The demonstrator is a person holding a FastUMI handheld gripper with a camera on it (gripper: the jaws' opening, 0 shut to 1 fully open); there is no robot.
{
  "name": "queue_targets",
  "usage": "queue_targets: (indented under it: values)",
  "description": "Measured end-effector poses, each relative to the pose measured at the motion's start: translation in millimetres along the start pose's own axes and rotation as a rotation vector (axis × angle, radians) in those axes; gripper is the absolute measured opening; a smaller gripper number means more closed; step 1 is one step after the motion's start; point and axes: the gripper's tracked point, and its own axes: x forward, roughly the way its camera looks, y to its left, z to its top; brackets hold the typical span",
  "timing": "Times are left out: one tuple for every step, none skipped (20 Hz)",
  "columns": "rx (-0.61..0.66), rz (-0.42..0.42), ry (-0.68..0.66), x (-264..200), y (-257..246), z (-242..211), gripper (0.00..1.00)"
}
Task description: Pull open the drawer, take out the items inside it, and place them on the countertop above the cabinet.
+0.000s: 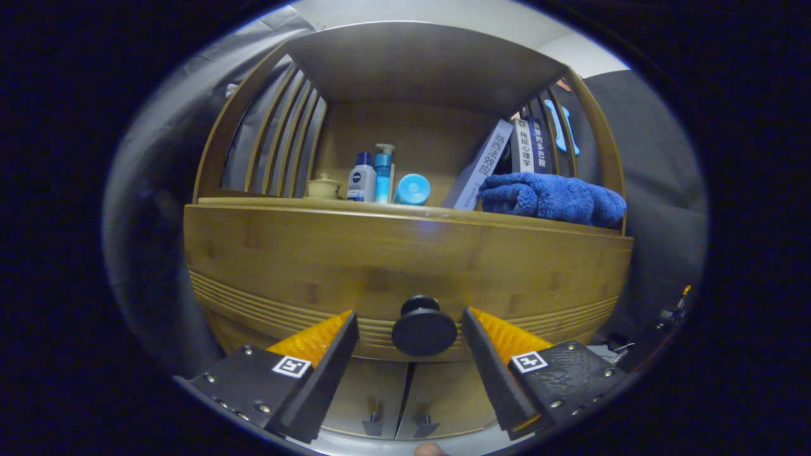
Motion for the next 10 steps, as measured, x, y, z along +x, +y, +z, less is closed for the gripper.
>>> queue_targets:
  values:
    - [-0.019, 0.013, 0.009, -1.0, 1.1, -4.4, 0.99]
    - [-0.029, 0.029, 0.047, -1.8, 4.2, -15.4, 0.99]
    - [-0.036, 0.048, 0.102, -5.7, 8.3, -29.0, 0.99]
    - [-0.039, 0.052, 0.148, -11.1, 9.2, -42.4, 0.99]
    - [-0.035, 0.053, 0.186, -10.7, 10.0, -50.2, 0.98]
    - [-0.03, 0.056, 0.201, -17.2, 10.9, -56.0, 0.97]
    - [-0.021, 0.054, 0.212, -25.3, 11.2, -59.0, 0.97]
    - [-0.012, 0.049, 0.222, -33.2, 10.1, -59.9, 0.96]
    - [-0.004, 0.047, 0.225, -42.3, 9.6, -55.4, 0.96]
    - [-0.001, 0.044, 0.207, -50.8, 8.9, -44.2, 0.96]
